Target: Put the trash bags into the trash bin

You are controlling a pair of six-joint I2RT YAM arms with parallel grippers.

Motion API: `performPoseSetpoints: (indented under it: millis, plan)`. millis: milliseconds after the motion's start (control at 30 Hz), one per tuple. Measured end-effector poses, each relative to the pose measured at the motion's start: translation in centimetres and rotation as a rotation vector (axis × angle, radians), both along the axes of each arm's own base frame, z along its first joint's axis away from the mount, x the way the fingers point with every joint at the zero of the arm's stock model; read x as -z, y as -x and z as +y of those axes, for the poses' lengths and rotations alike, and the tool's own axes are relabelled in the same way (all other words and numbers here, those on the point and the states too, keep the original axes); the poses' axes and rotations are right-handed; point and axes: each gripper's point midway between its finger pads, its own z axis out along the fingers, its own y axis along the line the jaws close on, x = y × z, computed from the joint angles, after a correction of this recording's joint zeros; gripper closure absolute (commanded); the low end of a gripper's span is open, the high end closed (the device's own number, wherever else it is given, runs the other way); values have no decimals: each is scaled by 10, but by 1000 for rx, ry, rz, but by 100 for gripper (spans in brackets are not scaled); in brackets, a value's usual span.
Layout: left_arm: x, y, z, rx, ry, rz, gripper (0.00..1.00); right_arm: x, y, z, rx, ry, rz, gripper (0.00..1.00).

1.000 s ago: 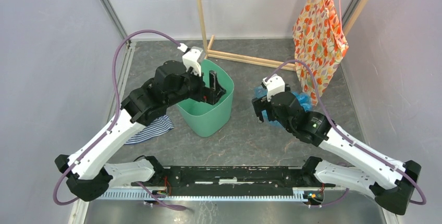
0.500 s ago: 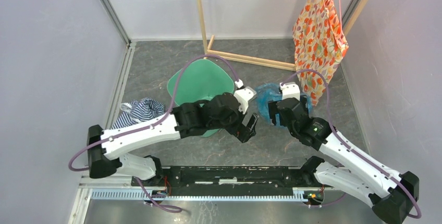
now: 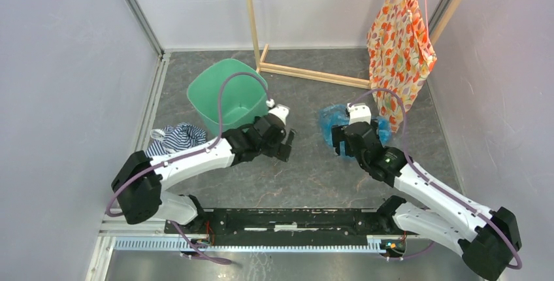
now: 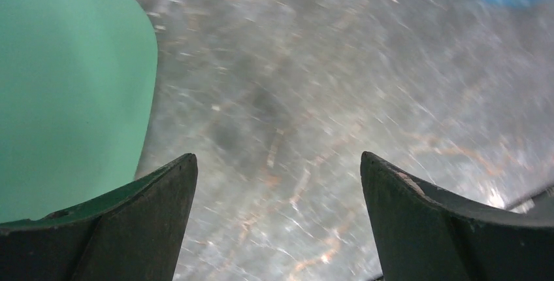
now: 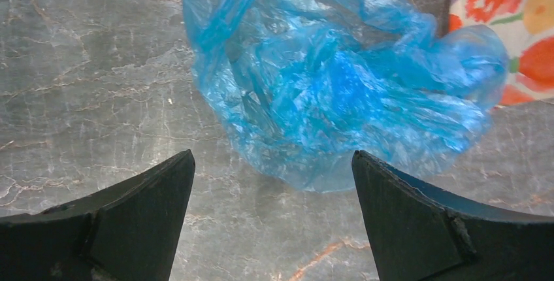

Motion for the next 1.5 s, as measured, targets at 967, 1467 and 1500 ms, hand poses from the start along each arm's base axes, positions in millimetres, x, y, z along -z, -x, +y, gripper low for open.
performPoseSetpoints:
  millis: [967, 1467, 1500]
  plan:
    - [-44, -99, 45, -251, 225, 36, 0, 76, -71, 55, -97, -70, 72, 53]
    - [-69, -56, 58, -261, 337, 55, 7, 43, 2, 152, -435, -210, 102, 81]
    - [-62, -51, 59, -261, 336, 74, 7, 37, 12, 159, -467, -228, 102, 68]
